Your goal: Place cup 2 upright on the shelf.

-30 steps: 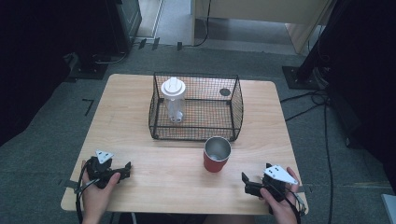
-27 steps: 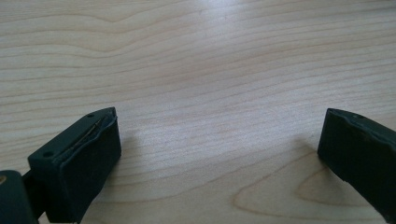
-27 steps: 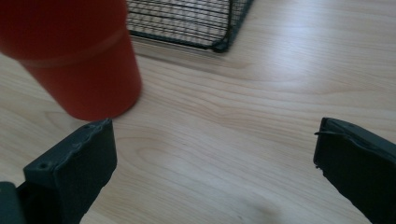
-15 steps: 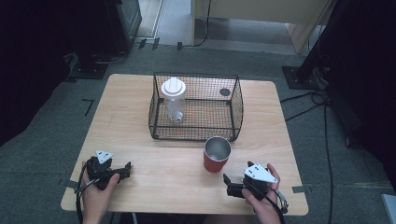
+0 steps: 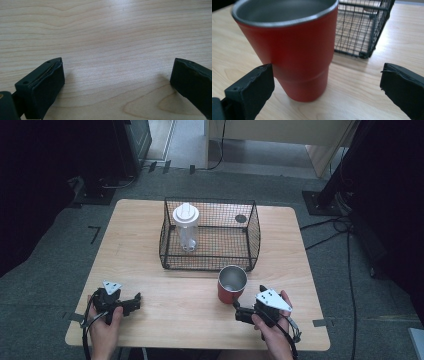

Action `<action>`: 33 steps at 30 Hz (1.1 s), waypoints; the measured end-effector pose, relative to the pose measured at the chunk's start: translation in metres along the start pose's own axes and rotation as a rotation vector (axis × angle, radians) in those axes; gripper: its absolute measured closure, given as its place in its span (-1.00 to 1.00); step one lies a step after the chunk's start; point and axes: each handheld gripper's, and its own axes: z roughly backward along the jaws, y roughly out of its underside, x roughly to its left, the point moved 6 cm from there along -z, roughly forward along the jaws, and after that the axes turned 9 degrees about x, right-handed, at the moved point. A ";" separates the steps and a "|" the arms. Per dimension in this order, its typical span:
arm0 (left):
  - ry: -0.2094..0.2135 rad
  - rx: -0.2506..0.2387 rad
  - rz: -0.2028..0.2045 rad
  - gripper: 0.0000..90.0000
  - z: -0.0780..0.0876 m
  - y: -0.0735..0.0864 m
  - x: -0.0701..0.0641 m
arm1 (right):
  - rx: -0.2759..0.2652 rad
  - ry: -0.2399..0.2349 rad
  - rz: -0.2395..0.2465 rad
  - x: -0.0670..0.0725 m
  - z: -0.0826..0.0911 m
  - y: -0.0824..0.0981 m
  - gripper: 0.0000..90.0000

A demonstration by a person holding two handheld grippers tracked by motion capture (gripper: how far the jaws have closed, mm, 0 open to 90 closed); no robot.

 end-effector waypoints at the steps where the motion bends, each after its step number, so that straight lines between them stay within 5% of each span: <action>1: 0.000 0.000 0.000 -1.00 0.000 0.000 0.000 | -0.009 -0.002 0.003 0.002 0.000 -0.001 -1.00; 10: 0.000 -0.001 0.000 -1.00 0.000 0.000 0.000 | -0.021 -0.024 0.019 0.018 -0.010 -0.012 -1.00; 20: -0.005 0.002 0.005 -1.00 0.000 0.000 0.000 | -0.033 0.024 0.043 0.034 -0.033 -0.020 -0.96; 25: -0.005 0.002 0.005 -1.00 0.000 0.000 0.000 | -0.037 0.057 -0.001 0.034 -0.039 -0.025 -0.85; 33: -0.005 0.002 0.005 -1.00 0.000 0.000 0.000 | -0.032 0.046 0.015 0.035 -0.041 -0.027 -0.84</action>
